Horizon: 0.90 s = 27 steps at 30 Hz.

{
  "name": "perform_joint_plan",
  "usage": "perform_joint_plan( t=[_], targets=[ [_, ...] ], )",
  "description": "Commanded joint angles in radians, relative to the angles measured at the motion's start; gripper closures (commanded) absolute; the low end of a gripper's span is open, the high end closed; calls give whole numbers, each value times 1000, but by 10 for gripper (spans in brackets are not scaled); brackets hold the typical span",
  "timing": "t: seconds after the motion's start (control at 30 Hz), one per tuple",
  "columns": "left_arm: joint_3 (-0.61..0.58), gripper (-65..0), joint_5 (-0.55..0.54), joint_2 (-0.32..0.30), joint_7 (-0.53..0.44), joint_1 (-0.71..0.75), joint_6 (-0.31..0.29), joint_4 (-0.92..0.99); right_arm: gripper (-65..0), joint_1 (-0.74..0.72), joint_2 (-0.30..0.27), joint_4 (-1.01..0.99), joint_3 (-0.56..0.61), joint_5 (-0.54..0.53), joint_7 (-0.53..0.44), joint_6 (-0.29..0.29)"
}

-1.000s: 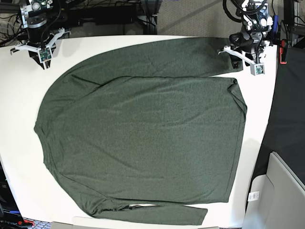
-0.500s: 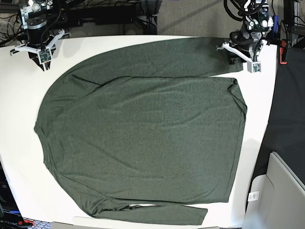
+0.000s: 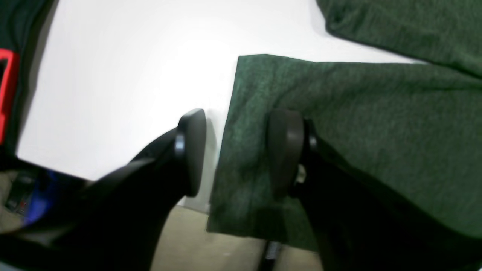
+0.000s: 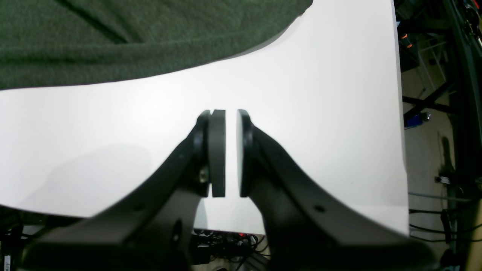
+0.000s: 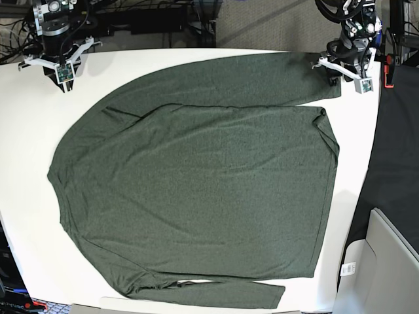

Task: Fold the T-shirt properly
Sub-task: 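Move both grippers down to the shirt's collar-edge corners, then grasp the collar-edge corners with the right and left grippers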

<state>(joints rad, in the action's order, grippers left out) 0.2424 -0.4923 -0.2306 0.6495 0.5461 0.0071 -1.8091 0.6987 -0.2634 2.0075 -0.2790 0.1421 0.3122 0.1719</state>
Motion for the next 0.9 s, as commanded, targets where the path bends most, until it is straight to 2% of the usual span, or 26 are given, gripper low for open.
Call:
perform_joint_plan(
  t=[0.0,0.1,0.27,0.43,0.57,0.67,0.8,0.87],
  targets=[
    [-2,-265,-50,-8,39,18,-12,-5,-50,6,-10,17,-9,-3,-23,-10],
    [-4,-255,-99,-11,39,38,-17,-10,-50,6,-10,17,-10,-3,-23,-10],
    [-4,-142,-101,-11,40,38,-141,-13,-50,3,-10,17,-9,-3,-23,-10],
    [-4,-91,-101,-11,40,36,-143,-13,-51,2,-9,17,-9,-3,-23,-10],
    [2,0,-101,-11,40,35,-143,-13,-52,0,-9,17,-10,-3,-23,-10],
    [8,0,-101,-11,39,33,-143,-33,-53,-14,-6,16,-9,-3,-23,-10],
    [8,0,-99,-11,39,39,-143,-108,-55,-43,31,16,-10,-3,-21,-10],
    [8,0,-99,-10,39,39,-143,-133,-78,-60,39,16,-9,-3,-2,-10]
  ],
)
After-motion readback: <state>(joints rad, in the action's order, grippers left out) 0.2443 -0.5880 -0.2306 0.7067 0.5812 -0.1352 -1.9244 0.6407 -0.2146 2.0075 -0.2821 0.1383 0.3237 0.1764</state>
